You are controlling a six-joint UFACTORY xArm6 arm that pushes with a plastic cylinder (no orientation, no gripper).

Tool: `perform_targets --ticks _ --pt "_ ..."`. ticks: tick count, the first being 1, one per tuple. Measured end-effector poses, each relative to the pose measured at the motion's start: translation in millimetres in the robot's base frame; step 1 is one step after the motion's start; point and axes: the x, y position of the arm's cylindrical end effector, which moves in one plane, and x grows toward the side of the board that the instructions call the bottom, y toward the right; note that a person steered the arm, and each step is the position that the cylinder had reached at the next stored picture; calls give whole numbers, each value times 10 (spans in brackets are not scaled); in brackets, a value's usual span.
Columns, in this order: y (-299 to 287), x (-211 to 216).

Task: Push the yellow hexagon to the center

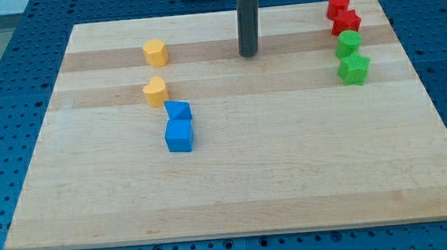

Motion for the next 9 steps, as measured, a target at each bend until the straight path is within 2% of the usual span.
perform_targets --ticks 2,4,7,9 --pt "-886 -573" --pt "-1829 -601" --pt "-1765 -83" --pt "-1370 393"
